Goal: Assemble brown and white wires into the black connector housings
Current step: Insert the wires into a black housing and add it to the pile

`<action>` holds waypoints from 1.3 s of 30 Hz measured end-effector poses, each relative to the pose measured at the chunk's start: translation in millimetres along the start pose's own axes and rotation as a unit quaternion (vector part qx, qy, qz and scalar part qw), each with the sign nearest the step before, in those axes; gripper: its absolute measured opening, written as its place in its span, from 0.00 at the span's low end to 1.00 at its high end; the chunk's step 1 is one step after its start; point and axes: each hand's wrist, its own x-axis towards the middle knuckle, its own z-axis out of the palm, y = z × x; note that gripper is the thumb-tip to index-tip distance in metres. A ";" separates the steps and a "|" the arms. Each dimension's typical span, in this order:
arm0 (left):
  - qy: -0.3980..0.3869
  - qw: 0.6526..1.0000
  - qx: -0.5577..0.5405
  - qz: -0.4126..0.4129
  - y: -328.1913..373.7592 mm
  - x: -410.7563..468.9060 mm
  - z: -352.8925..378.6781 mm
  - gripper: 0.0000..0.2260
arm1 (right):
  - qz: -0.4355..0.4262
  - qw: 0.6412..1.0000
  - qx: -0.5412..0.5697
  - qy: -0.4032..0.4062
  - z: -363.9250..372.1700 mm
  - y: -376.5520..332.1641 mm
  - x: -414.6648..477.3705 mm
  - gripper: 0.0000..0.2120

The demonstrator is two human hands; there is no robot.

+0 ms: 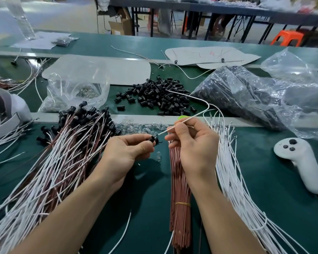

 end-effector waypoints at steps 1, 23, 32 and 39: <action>0.000 1.000 -0.001 0.001 0.5 -0.3 0.4 0.08 | 0.002 1.000 0.004 -0.001 0.2 -0.3 0.0 0.10; 0.001 1.000 0.015 0.003 1.8 -3.2 -1.3 0.09 | 0.026 0.998 0.001 -0.057 -2.5 5.0 0.9 0.11; 0.022 0.990 0.107 0.083 2.4 -2.9 -4.5 0.13 | 0.109 0.991 -0.012 -0.079 -4.4 2.9 -0.4 0.12; 0.046 0.976 0.159 0.144 0.6 -3.8 -4.7 0.16 | 0.050 0.987 -0.138 -0.060 -2.9 4.1 -1.7 0.09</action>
